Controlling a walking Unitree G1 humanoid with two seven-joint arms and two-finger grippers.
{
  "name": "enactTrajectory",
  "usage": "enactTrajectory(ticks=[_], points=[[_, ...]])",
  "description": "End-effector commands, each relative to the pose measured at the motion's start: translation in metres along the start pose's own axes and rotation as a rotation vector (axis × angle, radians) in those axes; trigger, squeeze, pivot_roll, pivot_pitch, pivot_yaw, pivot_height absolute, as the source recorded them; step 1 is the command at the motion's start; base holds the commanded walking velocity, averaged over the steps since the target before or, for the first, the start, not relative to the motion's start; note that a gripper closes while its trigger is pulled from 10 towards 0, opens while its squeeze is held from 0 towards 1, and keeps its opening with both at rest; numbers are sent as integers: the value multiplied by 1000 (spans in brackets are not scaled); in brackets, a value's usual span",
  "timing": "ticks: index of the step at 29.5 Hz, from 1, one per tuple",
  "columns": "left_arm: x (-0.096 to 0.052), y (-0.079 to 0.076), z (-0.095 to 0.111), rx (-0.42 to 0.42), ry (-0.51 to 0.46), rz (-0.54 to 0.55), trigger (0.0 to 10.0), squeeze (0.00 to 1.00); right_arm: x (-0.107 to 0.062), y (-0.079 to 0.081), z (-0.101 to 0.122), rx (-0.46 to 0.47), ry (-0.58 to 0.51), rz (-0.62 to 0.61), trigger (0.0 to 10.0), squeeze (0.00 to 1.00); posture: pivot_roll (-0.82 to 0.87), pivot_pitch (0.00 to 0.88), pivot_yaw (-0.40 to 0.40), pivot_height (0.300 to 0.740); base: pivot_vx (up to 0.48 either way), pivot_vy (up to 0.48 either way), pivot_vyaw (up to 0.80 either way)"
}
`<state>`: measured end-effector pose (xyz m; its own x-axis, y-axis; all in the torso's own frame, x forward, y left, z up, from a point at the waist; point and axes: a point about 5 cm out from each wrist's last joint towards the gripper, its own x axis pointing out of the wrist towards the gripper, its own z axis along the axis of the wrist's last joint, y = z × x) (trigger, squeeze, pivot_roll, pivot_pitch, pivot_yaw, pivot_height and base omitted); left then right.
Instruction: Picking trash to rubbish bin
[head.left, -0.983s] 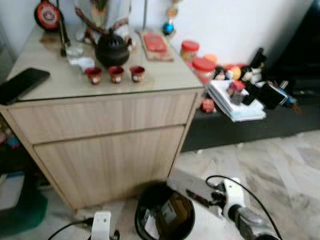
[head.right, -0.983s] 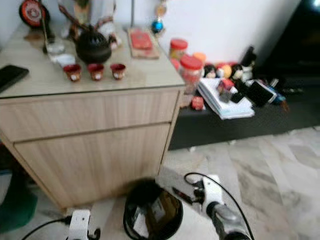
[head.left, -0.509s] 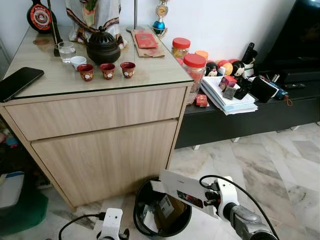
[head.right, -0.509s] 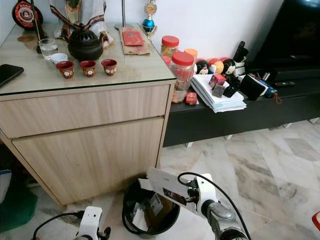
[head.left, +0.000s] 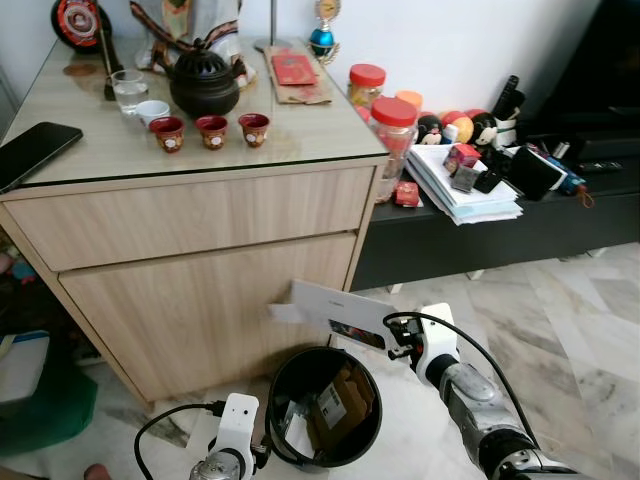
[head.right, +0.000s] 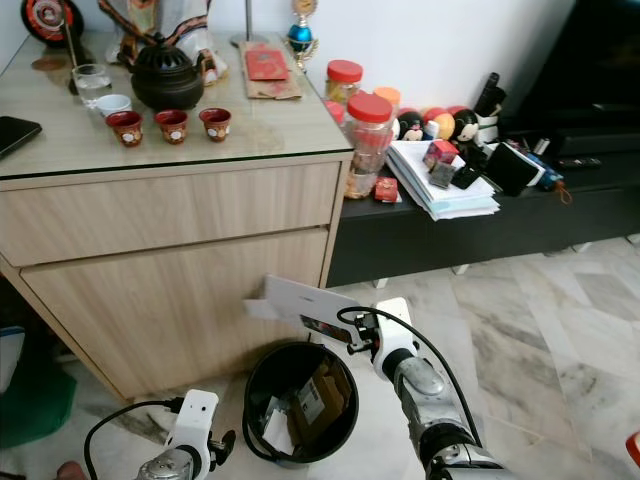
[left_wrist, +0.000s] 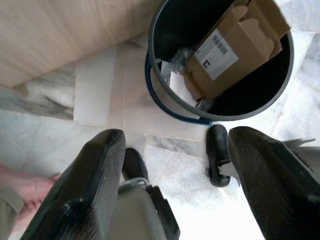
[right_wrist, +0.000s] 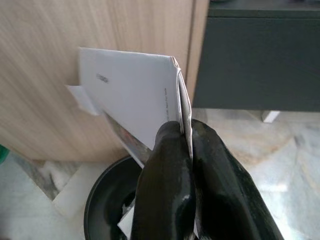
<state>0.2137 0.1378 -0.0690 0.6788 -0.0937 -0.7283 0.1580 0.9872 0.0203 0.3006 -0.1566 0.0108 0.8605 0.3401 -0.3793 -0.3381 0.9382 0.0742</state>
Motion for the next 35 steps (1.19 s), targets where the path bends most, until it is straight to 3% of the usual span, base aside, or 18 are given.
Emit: enactTrajectory(ticks=[1, 3, 5, 7, 8, 10, 13, 16, 19, 32, 33, 34, 35], points=[[0, -5, -2, 23, 18, -22, 10000, 0, 1, -3, 6, -15, -27, -14, 10000, 0, 5, 86, -149, 740, 0, 0, 0], [0, -6, -3, 13, 18, -26, 10000, 0, -1, -2, -8, -62, 96, -8, 10000, 0, 6, 84, -153, 740, 0, 0, 0], [0, -7, -3, 12, 20, -27, 10000, 0, -3, -4, -13, -100, 141, -21, 10000, 0, 6, 84, -153, 740, 0, 0, 0], [0, -8, -4, -11, 23, -36, 10000, 0, -9, -10, -28, -108, 256, -44, 10000, 0, 5, 82, -154, 740, 0, 0, 0], [0, -8, -4, -11, 23, -36, 10000, 0, -9, -10, -28, -108, 256, -44, 10000, 0, 5, 82, -154, 740, 0, 0, 0], [0, -12, -3, -38, 21, -63, 10000, 0, -13, -6, -38, -93, 329, 31, 10000, 0, 5, 82, -154, 740, 0, 0, 0], [1, -15, -1, -44, 16, -93, 10000, 0, -14, -4, -41, -111, 348, 63, 10000, 0, 1, 88, -156, 740, 0, 0, 0], [2, -37, 11, -50, -14, -257, 10000, 0, -13, 0, -43, -78, 366, 75, 10000, 0, 1, 87, -155, 740, 0, 0, 0], [2, -41, 14, -50, -26, -297, 10000, 0, -13, 2, -44, -76, 372, 79, 10000, 0, 1, 87, -155, 740, 0, 0, 0], [3, -37, 23, -31, -66, -312, 10000, 0, -11, 3, -41, -49, 353, 74, 10000, 0, 7, 90, -152, 740, 0, 0, 0], [3, -37, 23, -34, -68, -313, 10000, 67, -10, 3, -40, -47, 348, 75, 10000, 0, 7, 90, -152, 740, 0, 0, 0], [3, -37, 23, -35, -69, -313, 10000, 67, -10, 4, -40, -46, 346, 75, 10000, 0, 7, 90, -152, 740, 0, 0, 0], [3, -37, 24, -37, -70, -312, 10000, 596, -10, 4, -39, -45, 345, 75, 10000, 0, 7, 92, -152, 740, 0, 0, 0]])
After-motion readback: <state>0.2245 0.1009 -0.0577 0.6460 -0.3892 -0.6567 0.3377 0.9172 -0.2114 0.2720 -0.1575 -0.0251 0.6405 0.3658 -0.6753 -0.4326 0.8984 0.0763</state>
